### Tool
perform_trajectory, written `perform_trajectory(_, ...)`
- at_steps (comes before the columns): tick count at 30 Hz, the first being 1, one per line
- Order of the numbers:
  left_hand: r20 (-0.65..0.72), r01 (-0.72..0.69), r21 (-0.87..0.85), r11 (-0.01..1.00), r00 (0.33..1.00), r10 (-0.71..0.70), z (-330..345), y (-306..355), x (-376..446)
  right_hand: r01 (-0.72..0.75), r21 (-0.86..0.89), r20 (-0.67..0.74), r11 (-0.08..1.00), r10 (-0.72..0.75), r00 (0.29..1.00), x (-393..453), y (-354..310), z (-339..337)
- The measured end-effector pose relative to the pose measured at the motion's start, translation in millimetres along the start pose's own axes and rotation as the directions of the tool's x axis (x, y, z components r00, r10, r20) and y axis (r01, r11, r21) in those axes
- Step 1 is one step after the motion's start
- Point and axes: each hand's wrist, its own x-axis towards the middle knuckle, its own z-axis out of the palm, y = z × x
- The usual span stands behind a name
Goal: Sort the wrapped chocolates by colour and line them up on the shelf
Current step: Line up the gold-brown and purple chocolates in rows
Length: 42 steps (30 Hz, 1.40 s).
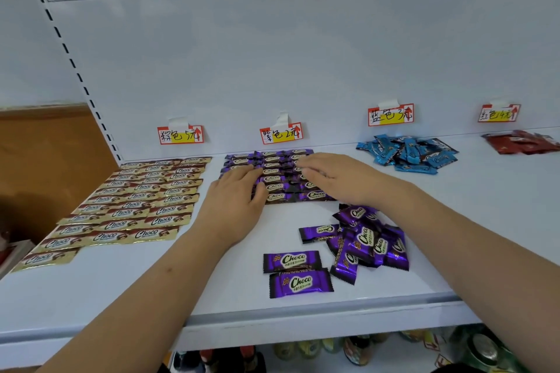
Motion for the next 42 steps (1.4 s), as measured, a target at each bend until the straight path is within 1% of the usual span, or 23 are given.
perform_trajectory(5,0.054,0.002,0.009,1.000,0.999,-0.003,2.0,1.5,-0.4,-0.002,0.023,0.048,1.000,0.001,0.999,-2.8,6.0,8.6)
perform_trajectory(7,0.050,-0.006,0.010,1.000,0.999,0.005,-0.2,3.2,-0.6,0.000,0.045,0.053,0.999,-0.003,0.999,-5.0,7.2,8.3)
perform_trajectory(9,0.003,0.005,0.001,1.000,1.000,-0.005,-4.9,2.7,-3.8,0.031,0.053,0.014,0.998,-0.032,0.999,-5.4,7.7,7.4)
perform_trajectory(12,-0.102,0.089,-0.025,0.996,0.991,-0.091,-13.7,-6.1,-9.4,0.063,0.048,-0.090,0.997,-0.058,0.994,-6.7,9.4,4.5)
perform_trajectory(14,-0.127,0.152,-0.039,0.988,0.980,-0.156,-17.6,-12.3,-11.7,0.061,0.024,-0.095,0.998,-0.059,0.994,-7.1,11.2,4.5)
perform_trajectory(16,-0.083,0.194,-0.037,0.980,0.977,-0.197,-18.5,-13.2,-12.7,0.061,0.020,-0.070,0.998,-0.059,0.996,-6.7,12.3,6.5)
perform_trajectory(18,-0.041,0.205,-0.018,0.979,0.978,-0.205,-17.9,-10.5,-13.4,0.062,0.036,-0.062,0.997,-0.060,0.996,-6.7,11.3,7.2)
perform_trajectory(22,-0.026,0.202,-0.007,0.979,0.979,-0.202,-17.0,-9.4,-13.7,0.055,0.052,-0.040,0.997,-0.053,0.998,-9.5,8.4,7.1)
perform_trajectory(24,-0.047,0.176,-0.020,0.984,0.983,-0.177,-17.5,-10.1,-14.4,0.073,0.050,-0.057,0.996,-0.070,0.996,-10.2,6.5,5.6)
perform_trajectory(27,-0.063,0.029,-0.065,0.997,0.997,-0.033,-18.7,-6.1,-15.8,0.092,0.032,-0.147,0.995,-0.086,0.985,-12.5,5.6,-0.6)
perform_trajectory(29,0.001,-0.087,-0.078,0.993,0.996,0.087,-18.2,-0.5,-16.8,0.071,0.037,-0.158,0.997,-0.064,0.985,-14.2,6.7,-2.8)
perform_trajectory(31,0.068,-0.165,-0.036,0.986,0.984,0.167,-16.4,2.6,-17.2,0.043,0.035,-0.131,0.998,-0.038,0.991,-14.0,7.8,-1.3)
perform_trajectory(33,0.102,-0.185,0.011,0.983,0.978,0.183,-14.9,2.2,-16.9,0.044,0.035,-0.124,0.998,-0.040,0.992,-13.1,7.7,0.6)
perform_trajectory(38,0.093,-0.185,0.033,0.982,0.979,0.182,-12.6,-0.2,-17.1,0.058,0.069,-0.121,0.996,-0.049,0.991,-15.0,5.3,0.1)
perform_trajectory(40,0.071,-0.193,0.025,0.981,0.979,0.191,-13.8,-0.3,-17.2,0.070,0.084,-0.125,0.994,-0.059,0.990,-15.9,3.9,-0.2)
perform_trajectory(42,0.029,-0.223,-0.026,0.974,0.974,0.224,-17.7,1.6,-18.6,0.081,0.097,-0.152,0.992,-0.066,0.986,-17.2,1.8,-3.0)
